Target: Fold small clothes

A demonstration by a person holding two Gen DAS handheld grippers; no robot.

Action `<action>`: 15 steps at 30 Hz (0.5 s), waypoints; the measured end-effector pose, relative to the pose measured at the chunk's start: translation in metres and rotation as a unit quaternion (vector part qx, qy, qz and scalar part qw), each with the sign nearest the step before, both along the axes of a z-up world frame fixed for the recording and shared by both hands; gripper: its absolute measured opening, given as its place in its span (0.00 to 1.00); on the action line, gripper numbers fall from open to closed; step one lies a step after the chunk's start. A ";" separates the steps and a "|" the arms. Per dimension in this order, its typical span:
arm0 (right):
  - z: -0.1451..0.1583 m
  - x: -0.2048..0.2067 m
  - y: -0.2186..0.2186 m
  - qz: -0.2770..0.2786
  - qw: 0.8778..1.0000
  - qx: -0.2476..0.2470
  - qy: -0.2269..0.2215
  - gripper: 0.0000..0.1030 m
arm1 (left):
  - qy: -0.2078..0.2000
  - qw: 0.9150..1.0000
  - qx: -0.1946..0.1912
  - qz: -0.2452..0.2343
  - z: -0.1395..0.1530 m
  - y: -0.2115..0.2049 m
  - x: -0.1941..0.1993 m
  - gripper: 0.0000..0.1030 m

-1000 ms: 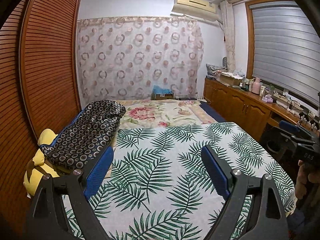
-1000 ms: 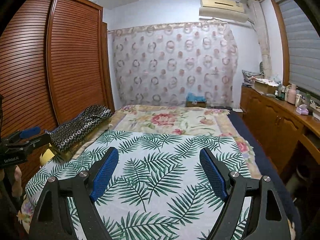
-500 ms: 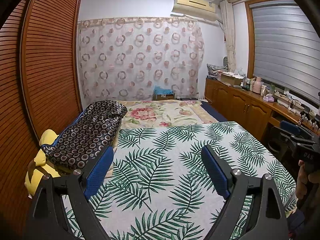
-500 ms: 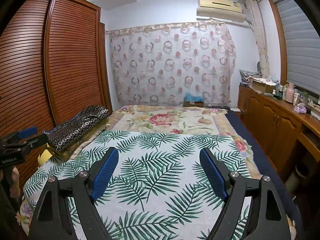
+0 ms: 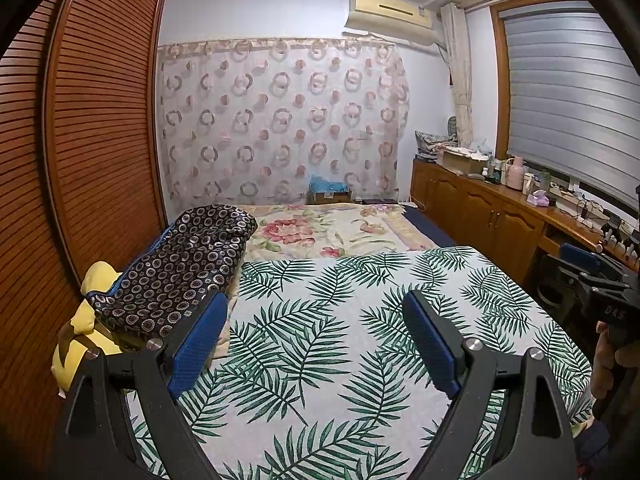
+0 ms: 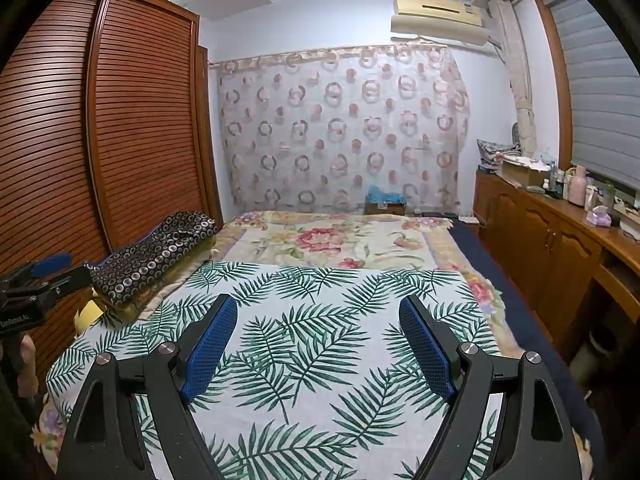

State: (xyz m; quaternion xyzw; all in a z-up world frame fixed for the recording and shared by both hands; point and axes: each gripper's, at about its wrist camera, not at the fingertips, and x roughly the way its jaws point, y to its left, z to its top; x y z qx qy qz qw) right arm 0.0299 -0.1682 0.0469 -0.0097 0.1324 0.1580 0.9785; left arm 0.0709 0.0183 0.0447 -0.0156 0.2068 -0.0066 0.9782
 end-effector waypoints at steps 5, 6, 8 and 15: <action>0.000 0.001 -0.002 0.000 1.000 0.001 0.001 0.82 | -0.002 1.000 0.001 0.001 0.003 0.003 0.000 0.87; -0.002 0.000 -0.002 0.001 1.000 0.001 0.001 0.82 | -0.002 1.000 0.002 0.001 0.003 0.005 0.001 0.87; -0.002 0.000 -0.002 0.000 1.000 0.001 0.000 0.82 | -0.002 1.000 0.002 0.001 0.004 0.004 0.000 0.87; -0.002 0.000 -0.004 0.000 1.000 0.003 0.001 0.82 | -0.003 1.000 0.002 0.001 0.003 0.004 0.000 0.87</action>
